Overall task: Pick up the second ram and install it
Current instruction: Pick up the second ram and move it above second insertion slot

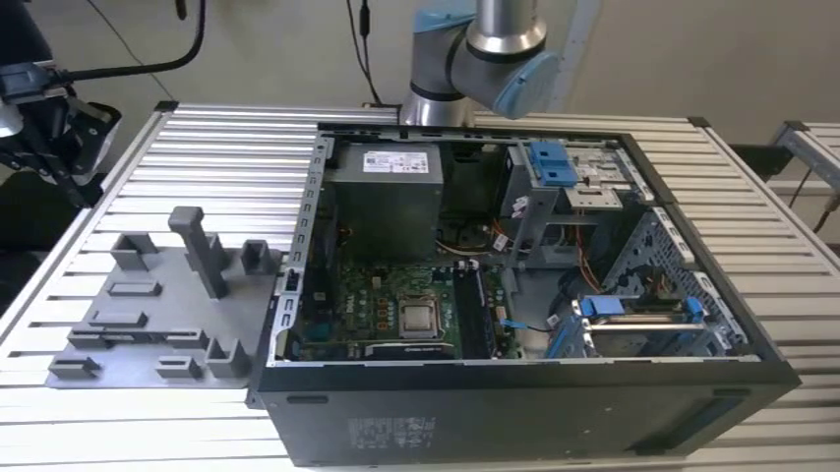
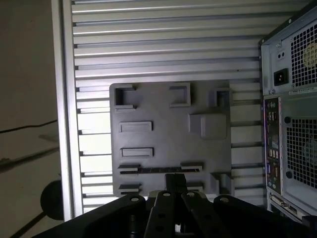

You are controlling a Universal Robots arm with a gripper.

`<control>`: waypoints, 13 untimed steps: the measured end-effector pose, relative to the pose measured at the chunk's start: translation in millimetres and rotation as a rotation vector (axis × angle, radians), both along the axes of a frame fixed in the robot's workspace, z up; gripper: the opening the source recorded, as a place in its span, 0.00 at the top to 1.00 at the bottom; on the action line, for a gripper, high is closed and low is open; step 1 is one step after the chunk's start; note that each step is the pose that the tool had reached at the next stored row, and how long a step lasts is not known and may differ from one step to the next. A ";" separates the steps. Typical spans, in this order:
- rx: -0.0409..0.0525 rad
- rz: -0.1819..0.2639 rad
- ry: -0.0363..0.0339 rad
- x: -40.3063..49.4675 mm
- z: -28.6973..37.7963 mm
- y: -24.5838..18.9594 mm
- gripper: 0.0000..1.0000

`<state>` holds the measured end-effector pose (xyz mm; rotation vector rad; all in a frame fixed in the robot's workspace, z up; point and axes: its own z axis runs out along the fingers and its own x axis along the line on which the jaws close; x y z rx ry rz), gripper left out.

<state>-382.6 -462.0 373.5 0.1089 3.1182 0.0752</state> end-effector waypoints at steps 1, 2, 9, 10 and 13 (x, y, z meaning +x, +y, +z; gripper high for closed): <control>0.0000 0.000 0.0000 0.0 0.0 0.0 0.89; 0.0000 0.000 0.0000 0.0 0.0 0.0 0.89; 0.0000 0.002 0.0000 0.0 0.0 0.0 0.89; 0.0000 0.006 0.0001 0.0 0.0 0.0 0.89; -0.0001 0.030 0.0000 0.0 0.0 0.0 0.89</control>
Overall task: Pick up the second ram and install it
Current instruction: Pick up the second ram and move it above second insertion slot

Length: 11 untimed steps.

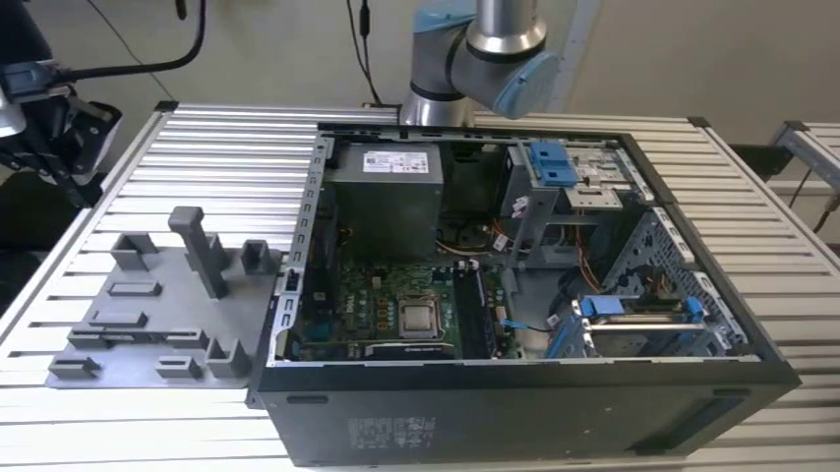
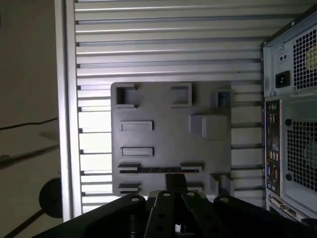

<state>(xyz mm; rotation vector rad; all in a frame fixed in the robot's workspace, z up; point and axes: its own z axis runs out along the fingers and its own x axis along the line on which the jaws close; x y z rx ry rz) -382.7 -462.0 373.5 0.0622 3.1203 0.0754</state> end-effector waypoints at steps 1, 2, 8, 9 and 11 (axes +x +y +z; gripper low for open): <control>0.0001 0.010 -0.0002 0.0 -0.1 0.0 0.89; 0.0001 0.020 -0.0003 0.0 -0.1 0.0 0.89; -0.0004 0.073 -0.0003 0.0 -0.1 0.0 0.89; -0.0005 0.082 -0.0003 -0.1 -0.1 0.0 0.89; -0.0007 0.102 -0.0003 0.0 0.0 0.0 0.89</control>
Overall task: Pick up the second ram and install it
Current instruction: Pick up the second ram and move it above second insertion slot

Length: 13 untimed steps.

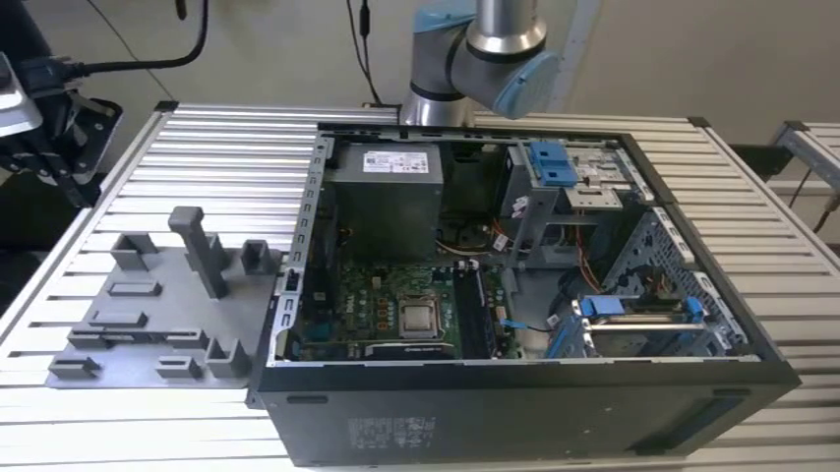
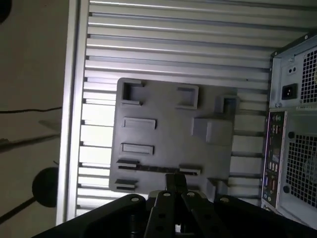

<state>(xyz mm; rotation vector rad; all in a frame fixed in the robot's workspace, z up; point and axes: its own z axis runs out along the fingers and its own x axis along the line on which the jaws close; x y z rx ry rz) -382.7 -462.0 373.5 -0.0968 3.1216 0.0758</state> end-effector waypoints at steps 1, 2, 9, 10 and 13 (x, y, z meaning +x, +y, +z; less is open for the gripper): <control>-0.0002 0.009 0.0000 0.0 0.0 0.0 0.89; -0.0003 0.017 0.0000 0.0 0.0 0.0 0.89; -0.0015 0.079 -0.0001 -0.1 0.0 0.1 0.89; -0.0017 0.085 -0.0001 -0.1 0.0 0.1 0.89; -0.0019 0.102 -0.0001 -0.3 0.0 0.1 0.89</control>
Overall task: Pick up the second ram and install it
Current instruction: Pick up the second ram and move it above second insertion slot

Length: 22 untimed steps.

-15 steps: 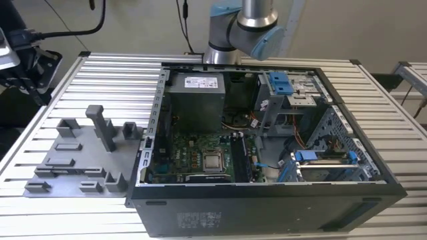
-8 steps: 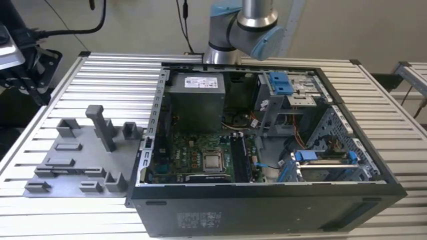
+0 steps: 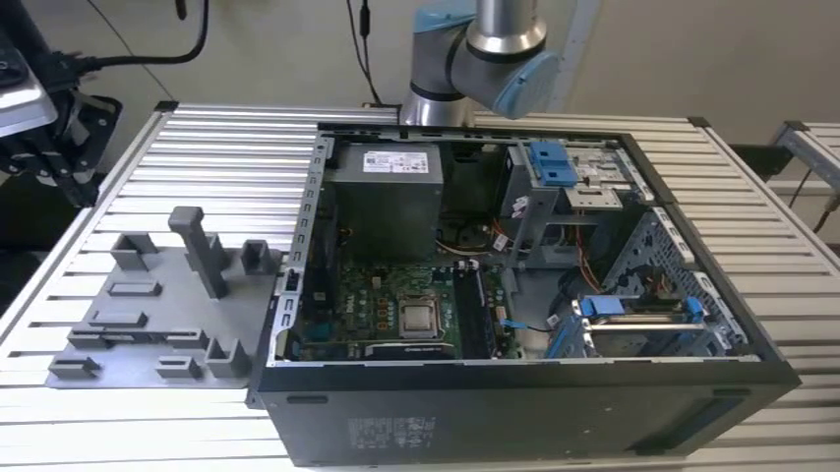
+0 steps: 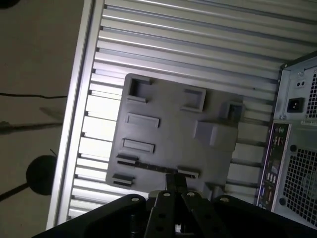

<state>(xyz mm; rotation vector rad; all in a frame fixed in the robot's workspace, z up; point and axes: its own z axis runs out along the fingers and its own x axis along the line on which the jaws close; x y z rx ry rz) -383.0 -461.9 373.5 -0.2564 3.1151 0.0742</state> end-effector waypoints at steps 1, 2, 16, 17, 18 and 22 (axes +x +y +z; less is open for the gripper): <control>0.0000 0.006 -0.0001 0.0 0.0 0.0 0.89; 0.0001 0.013 0.0000 0.0 0.0 0.0 0.89; 0.0000 0.165 -0.0074 -0.1 -0.8 0.1 0.89; 0.0001 0.183 -0.0077 -0.1 -0.9 0.1 0.89; 0.0001 0.202 -0.0077 0.0 -1.0 0.0 0.89; 0.0002 0.276 -0.0079 0.0 -1.1 0.0 0.89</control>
